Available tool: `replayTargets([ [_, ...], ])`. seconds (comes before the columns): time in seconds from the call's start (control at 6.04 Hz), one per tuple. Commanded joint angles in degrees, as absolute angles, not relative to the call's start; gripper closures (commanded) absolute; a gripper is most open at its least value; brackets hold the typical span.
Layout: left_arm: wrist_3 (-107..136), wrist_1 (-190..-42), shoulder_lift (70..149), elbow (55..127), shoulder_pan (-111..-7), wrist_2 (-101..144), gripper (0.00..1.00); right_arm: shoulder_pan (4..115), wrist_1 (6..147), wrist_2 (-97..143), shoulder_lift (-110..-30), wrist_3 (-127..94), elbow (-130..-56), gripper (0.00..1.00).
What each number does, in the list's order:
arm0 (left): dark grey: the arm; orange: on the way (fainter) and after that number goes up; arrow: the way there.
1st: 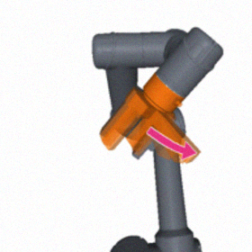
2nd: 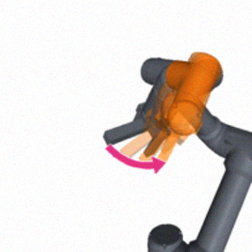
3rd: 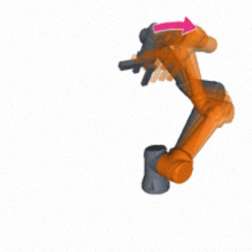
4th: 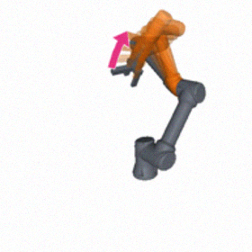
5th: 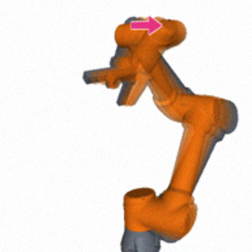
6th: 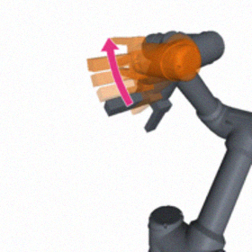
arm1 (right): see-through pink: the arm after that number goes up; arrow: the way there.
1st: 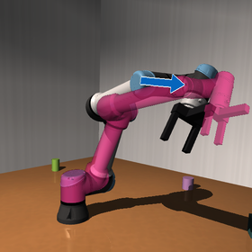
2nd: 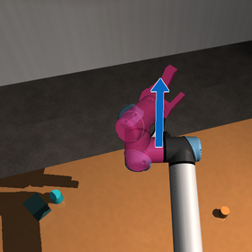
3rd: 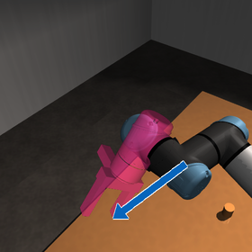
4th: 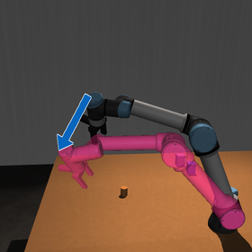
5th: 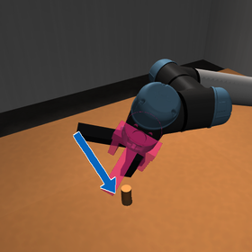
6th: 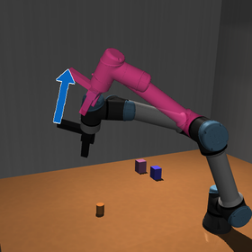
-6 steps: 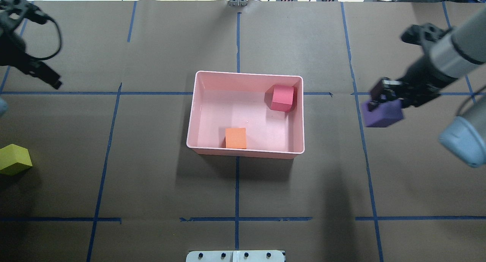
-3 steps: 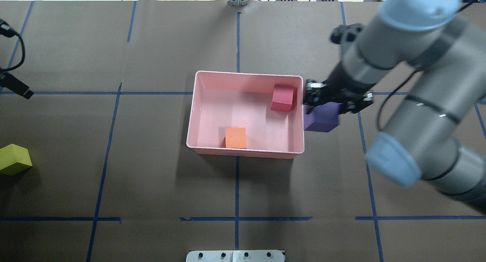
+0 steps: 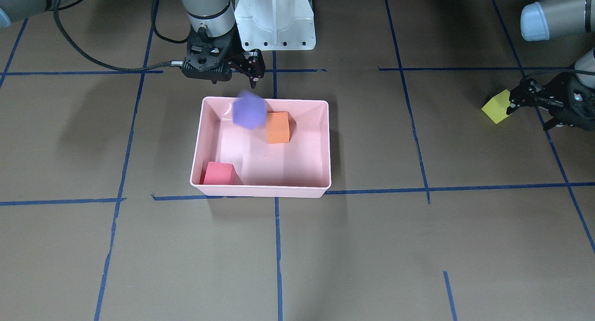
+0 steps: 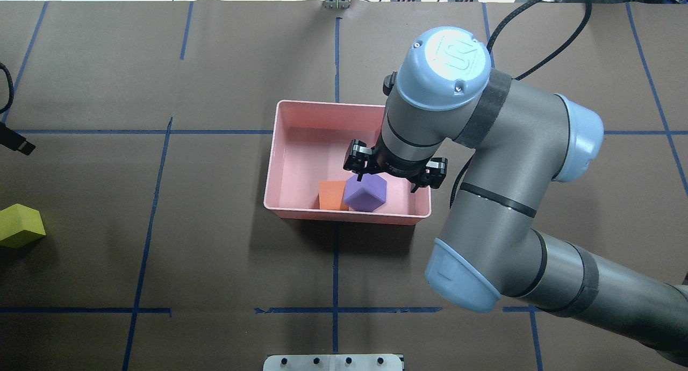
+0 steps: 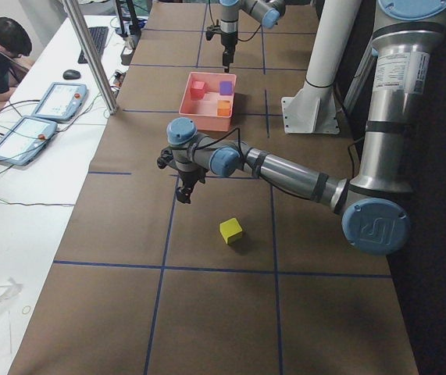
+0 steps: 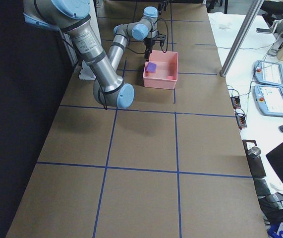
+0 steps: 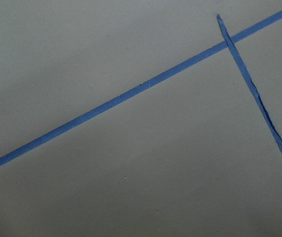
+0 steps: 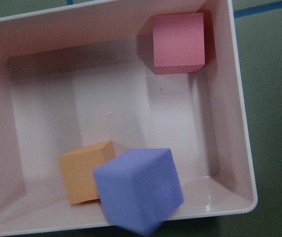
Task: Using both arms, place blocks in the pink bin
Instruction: 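Carry the purple cube into the bin, release it, and raise the right gripper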
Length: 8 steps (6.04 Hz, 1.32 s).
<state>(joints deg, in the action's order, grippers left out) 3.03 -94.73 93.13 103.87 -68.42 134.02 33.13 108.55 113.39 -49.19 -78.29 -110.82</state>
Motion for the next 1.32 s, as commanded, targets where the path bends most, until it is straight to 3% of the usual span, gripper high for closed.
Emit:
replayTargets([
  [0.0, 3.3, -95.4, 91.0, 105.0, -68.5, 134.0, 0.00, 34.1, 108.8, 113.8, -49.7, -77.3, -111.0, 0.00],
  [0.33, 4.1, -104.2, 84.2, 105.0, -68.5, 133.9, 0.00, 37.6, 109.2, 114.9, -53.1, -69.0, -112.7, 0.00],
  [0.66, 15.3, -127.7, 76.1, 101.5, -68.3, 132.3, 0.00, 42.4, 109.2, 116.2, -59.2, -57.2, -117.2, 0.00],
  [1.16, 12.2, -136.8, 73.1, 100.8, -63.1, 129.4, 0.00, 46.0, 109.2, 117.0, -65.3, -44.4, -120.8, 0.00],
])
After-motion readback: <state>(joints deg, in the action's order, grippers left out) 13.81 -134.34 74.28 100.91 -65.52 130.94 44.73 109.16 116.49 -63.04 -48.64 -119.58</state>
